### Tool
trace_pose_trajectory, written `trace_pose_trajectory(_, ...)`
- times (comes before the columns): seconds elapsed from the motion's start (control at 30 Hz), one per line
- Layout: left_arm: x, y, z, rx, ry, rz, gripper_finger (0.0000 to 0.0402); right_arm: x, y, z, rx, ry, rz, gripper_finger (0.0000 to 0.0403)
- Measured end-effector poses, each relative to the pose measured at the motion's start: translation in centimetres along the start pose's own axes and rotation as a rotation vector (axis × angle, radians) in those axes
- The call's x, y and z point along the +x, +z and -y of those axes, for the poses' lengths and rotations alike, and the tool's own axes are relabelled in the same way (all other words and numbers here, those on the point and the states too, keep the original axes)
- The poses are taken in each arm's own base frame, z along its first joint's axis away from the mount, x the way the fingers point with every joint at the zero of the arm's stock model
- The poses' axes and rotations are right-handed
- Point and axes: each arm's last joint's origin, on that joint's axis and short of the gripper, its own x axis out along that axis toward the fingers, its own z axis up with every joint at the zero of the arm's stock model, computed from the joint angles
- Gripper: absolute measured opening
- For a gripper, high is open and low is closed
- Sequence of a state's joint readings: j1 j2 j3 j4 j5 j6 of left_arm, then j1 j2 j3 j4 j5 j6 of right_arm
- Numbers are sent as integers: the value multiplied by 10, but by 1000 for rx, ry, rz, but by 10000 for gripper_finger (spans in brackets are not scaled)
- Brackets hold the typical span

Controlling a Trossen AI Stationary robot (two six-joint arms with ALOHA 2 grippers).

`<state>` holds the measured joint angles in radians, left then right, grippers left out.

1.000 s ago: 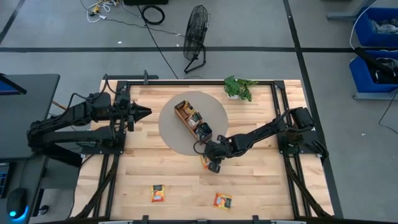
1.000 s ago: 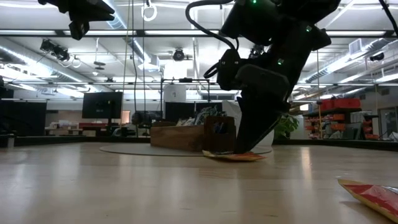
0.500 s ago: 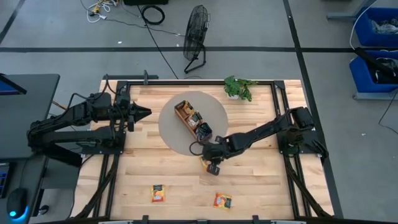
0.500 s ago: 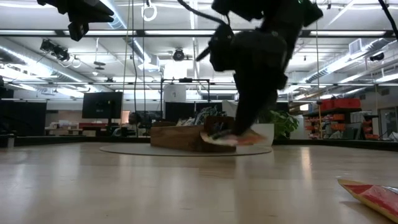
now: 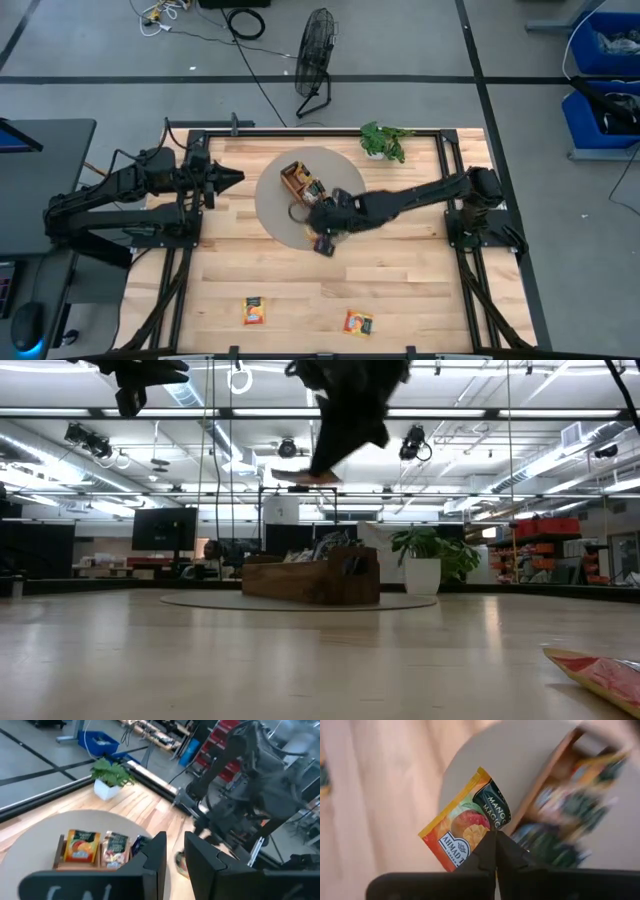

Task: Pick & Place Tea
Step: Put the yellow tea bag into the left section of the wooden organizer

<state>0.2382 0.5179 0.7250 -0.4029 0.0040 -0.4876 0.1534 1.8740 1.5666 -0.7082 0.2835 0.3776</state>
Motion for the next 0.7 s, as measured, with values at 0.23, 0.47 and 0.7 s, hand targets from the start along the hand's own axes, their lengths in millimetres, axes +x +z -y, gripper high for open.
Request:
trace_pose_trajectory(0.23,0,5,2,-56,-27,48,75,-26,47,29,4,-55,143,0)
trace_pose_trajectory(0.47,8,5,2,-151,-22,30,133,-56,83,52,55,-125,303,0)
trace_pose_trajectory(0.7,38,4,3,-236,-43,-30,206,-73,98,64,100,-199,395,0)
